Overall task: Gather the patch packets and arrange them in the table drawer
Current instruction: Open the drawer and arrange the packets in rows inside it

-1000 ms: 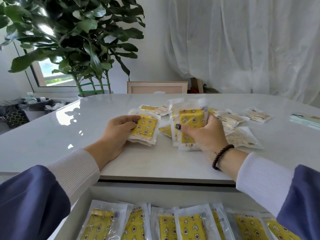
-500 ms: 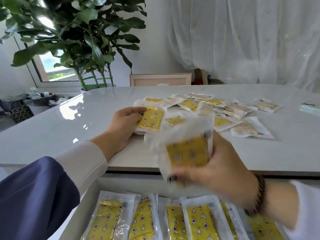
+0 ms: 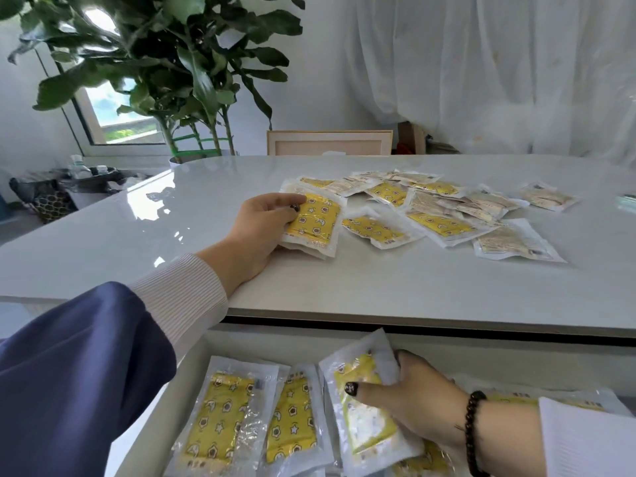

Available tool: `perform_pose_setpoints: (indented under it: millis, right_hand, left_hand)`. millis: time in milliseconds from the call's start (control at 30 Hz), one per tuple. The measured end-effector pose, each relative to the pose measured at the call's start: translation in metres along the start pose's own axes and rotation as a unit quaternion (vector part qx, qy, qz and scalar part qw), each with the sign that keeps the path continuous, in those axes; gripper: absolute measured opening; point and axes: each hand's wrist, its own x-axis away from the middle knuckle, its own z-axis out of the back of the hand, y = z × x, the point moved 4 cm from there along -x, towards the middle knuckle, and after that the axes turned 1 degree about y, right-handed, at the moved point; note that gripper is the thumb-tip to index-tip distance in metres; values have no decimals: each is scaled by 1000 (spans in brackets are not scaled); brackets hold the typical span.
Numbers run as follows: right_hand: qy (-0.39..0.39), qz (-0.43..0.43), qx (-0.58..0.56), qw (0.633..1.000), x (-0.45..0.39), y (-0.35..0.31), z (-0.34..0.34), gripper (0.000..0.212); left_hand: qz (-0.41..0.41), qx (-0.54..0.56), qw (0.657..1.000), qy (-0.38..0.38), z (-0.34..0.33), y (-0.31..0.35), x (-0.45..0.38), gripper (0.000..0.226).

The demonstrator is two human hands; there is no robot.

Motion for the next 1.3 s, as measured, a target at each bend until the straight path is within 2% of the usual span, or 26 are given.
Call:
perform_pose_setpoints:
  millis: [167,333,433,533,600,667,767,833,900,1133,1200,1300]
  right_hand:
    - [-8,-23,54,998,-3,2,-9,59]
    - [0,15,92,996,8,-4,-9,58]
    - [-11,67,135,989,19,-4,-12,86]
    - [-33,161,264,951,28,-4,-19,89]
    - [-49,245,348,904,30,-3,-24,75]
    - [-73,280,370,883,26,0,-29,66]
    - [-115,258,359,890,17,4,-31,65]
    - [-124,247,359,892,13,4,-28,75]
    - [-128,226,358,897,11,3,-24,83]
    - [-108,195,355,908,9,-1,-18,83]
    - [-115,188,392,893,8,0,-19,84]
    - [-89,210,472,851,5,-2,-19,79]
  left_hand:
    - [0,1,1000,-4,0,0,0,28]
    - [-3,1,1000,-10,1,0,0,30]
    - [-3,1,1000,-14,1,0,1,29]
    - [-3,0,1000,-16,1,0,1,29]
    - [-3,-4,1000,-15,0,0,2,28]
    - [-5,-7,1000,-14,0,0,2,28]
    - [-6,-10,1000,-13,0,1,2,28]
    - [-4,-13,1000,-13,-1,1,3,28]
    - [-4,-12,1000,-16,0,2,3,28]
    - [-6,-16,1000,-16,-1,3,4,28]
    - [-5,-20,1000,-18,-2,3,4,28]
    - [-2,-18,1000,-16,-2,3,4,27]
